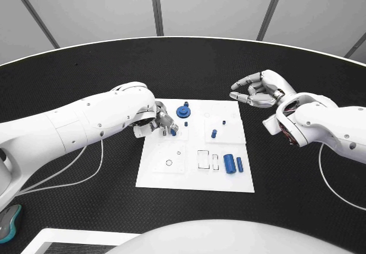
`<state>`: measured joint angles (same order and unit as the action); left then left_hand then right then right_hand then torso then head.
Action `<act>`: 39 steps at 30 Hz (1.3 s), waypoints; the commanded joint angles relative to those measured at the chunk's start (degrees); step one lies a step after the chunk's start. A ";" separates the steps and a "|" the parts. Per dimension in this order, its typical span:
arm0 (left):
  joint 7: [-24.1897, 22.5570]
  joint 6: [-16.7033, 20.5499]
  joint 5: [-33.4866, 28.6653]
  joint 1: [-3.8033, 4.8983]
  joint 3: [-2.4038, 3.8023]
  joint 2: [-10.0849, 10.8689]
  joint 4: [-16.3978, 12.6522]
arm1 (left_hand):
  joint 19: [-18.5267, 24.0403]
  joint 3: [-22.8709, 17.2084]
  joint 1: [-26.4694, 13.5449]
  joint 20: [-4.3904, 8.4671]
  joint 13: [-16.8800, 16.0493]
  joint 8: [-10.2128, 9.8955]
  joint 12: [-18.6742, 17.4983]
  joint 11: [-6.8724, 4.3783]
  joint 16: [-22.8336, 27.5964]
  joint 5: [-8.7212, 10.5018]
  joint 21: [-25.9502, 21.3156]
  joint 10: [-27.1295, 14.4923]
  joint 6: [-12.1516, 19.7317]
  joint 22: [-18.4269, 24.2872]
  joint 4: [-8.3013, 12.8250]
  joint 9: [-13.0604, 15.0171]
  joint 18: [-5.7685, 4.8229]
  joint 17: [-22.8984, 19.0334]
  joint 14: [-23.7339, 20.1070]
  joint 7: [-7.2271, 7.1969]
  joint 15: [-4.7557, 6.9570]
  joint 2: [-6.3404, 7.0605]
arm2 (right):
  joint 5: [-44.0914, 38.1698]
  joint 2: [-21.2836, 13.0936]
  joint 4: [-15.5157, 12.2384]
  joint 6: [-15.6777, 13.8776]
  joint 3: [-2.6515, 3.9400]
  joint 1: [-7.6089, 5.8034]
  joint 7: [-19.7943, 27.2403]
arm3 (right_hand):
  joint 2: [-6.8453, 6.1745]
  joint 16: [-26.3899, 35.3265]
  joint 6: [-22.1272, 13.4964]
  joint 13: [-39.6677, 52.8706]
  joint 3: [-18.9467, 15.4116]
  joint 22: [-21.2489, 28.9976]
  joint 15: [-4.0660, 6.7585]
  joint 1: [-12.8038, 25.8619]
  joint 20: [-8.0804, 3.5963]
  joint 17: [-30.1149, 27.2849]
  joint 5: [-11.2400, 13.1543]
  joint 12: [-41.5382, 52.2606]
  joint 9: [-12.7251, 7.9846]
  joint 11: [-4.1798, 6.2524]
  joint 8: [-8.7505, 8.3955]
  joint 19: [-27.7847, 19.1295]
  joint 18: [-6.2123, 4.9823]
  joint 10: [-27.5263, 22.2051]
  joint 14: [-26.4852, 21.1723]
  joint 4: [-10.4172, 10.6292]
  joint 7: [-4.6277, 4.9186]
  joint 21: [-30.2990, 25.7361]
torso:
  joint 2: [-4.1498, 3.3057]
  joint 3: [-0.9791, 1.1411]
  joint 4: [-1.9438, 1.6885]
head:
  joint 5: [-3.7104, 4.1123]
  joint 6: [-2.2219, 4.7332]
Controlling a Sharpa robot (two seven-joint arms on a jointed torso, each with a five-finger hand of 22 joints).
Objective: Assemble the parts on the task board
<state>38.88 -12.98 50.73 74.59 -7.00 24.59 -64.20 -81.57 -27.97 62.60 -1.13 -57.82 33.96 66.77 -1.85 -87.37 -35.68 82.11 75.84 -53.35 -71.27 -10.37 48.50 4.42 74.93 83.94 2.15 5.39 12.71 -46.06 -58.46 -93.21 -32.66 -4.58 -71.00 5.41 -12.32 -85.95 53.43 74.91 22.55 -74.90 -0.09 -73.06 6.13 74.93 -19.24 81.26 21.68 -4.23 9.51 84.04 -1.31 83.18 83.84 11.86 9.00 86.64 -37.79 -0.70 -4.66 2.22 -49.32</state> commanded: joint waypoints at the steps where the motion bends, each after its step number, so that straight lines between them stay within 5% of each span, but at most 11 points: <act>1: -0.18 0.21 -0.29 0.00 0.00 -0.02 0.06 | -0.29 -0.44 1.39 0.04 0.05 -0.38 -0.29 -0.02 0.29 -0.15 -0.23 -0.60 0.35 -0.12 -0.12 -0.03 -0.68 8.88 4.45 0.09 -0.18 -1.24 | 0.00 0.02 0.01 -0.01 0.00 0.00 0.02 | 0.28 0.38 -0.34 7.96 0.06 -7.30 0.37 0.31 -0.37 7.72 -0.21 -0.17 0.08 0.18 0.36 2.13 -0.32 0.07 4.27 0.35 -0.03 -0.35 | 0.00 -0.02 -0.04 | 0.03 -0.02; 7: -0.75 -0.03 -1.48 0.00 0.00 -0.02 0.18 | -0.27 -3.39 5.93 0.09 0.26 -0.32 -0.59 -0.06 0.32 -0.54 -0.27 -0.87 1.11 -0.11 2.00 0.41 -0.66 8.83 4.43 0.12 -0.12 -2.66 | 0.00 0.01 0.02 -0.03 0.00 0.00 0.04 | 0.28 0.38 -0.34 7.96 0.06 -7.30 0.37 0.31 -0.37 7.72 -0.21 -0.17 0.08 0.18 0.36 2.13 -0.32 0.07 4.27 0.35 -0.03 -0.35 | 0.00 -0.01 0.00 | 0.05 -0.06; 13: -1.34 -0.49 -2.64 0.00 0.00 0.05 0.23 | -0.21 -8.83 8.37 -0.28 0.71 0.60 -1.14 0.50 0.32 -0.82 -0.29 -1.09 1.84 -0.11 4.89 1.66 -0.67 8.83 4.43 0.96 -0.59 -2.37 | 0.00 0.00 0.02 -0.04 0.00 0.00 0.03 | 0.35 0.35 -0.34 8.04 0.03 -7.42 0.37 0.45 -0.37 7.79 -0.25 -0.07 0.08 0.18 0.38 2.20 -0.30 0.15 4.29 0.48 -0.04 -0.30 | 0.02 -0.01 -0.07 | 0.08 -0.13; 39: -3.55 6.05 -1.55 -0.02 -0.02 1.91 -2.50 | -0.30 -11.19 8.08 -0.43 -0.20 1.20 -0.35 0.57 0.29 -1.06 -0.15 -0.35 1.44 -0.37 5.84 2.22 -0.68 8.88 4.45 1.02 -0.67 -2.03 | 0.00 0.28 0.26 0.06 0.00 0.00 0.05 | 0.35 0.35 -0.34 8.04 0.03 -7.42 0.37 0.45 -0.37 7.79 -0.25 -0.07 0.08 0.18 0.38 2.20 -0.30 0.15 4.29 0.48 -0.04 -0.30 | -0.02 -0.06 -0.07 | -0.31 0.11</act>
<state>35.34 -7.09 48.92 74.57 -7.02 26.45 -66.60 -81.77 -33.45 69.87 -1.34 -57.96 34.84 66.25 -1.21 -87.37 -36.34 82.11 75.03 -51.40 -71.63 -9.98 50.53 4.42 74.92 84.02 3.28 5.07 11.18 -46.06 -58.19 -92.95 -32.61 -4.58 -71.00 5.45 -12.08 -85.96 53.43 74.94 22.72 -74.94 -0.09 -72.83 6.13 74.91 -19.24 81.26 21.66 -4.23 9.51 84.04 -1.31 83.18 83.84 12.02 9.00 86.64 -37.74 -0.77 -4.75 1.96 -49.19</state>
